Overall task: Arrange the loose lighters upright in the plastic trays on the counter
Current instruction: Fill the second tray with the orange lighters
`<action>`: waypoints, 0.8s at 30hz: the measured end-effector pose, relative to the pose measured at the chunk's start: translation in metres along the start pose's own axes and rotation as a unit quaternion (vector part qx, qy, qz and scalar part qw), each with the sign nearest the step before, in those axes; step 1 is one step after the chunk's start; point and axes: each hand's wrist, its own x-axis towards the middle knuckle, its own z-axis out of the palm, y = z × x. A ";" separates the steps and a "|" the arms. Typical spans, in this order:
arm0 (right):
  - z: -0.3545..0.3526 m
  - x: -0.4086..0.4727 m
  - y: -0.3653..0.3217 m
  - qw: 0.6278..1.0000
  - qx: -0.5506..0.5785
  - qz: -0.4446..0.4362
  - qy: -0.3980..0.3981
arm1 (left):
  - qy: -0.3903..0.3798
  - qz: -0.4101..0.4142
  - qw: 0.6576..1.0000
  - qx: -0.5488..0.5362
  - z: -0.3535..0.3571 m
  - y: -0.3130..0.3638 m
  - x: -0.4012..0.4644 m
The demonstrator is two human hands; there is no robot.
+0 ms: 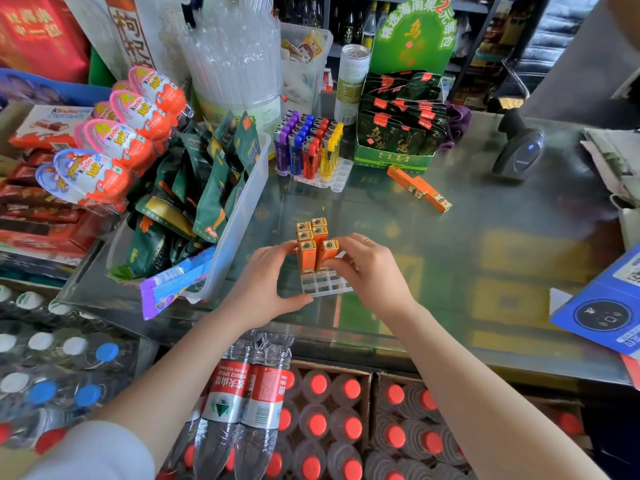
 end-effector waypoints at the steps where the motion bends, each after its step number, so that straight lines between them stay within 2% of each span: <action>1: 0.002 -0.002 0.000 1.000 -0.013 -0.004 0.006 | 0.000 -0.001 1.000 0.000 0.000 0.000 0.000; 7: 0.013 -0.004 0.006 0.975 -0.217 -0.026 0.037 | 0.005 0.003 1.000 -0.001 -0.001 0.000 0.001; 10: 0.005 -0.006 0.009 0.981 -0.191 -0.009 0.014 | 0.008 0.007 1.000 -0.004 -0.003 0.002 0.003; 12: -0.006 0.001 0.014 0.989 -0.145 0.039 0.011 | 0.003 0.006 1.000 -0.004 -0.003 0.004 0.005; 15: -0.021 0.019 0.034 0.985 -0.112 0.122 0.054 | -0.009 -0.003 1.000 -0.008 -0.002 0.007 0.012; 18: -0.031 0.040 0.062 0.972 -0.136 0.182 0.062 | -0.017 -0.004 1.000 -0.013 -0.001 0.008 0.020; 22: -0.039 0.063 0.093 0.946 -0.187 0.265 0.016 | -0.041 -0.017 0.999 -0.015 0.001 0.008 0.032; 24: -0.039 0.071 0.101 0.936 -0.216 0.279 0.005 | -0.040 -0.018 0.999 -0.012 0.003 0.006 0.037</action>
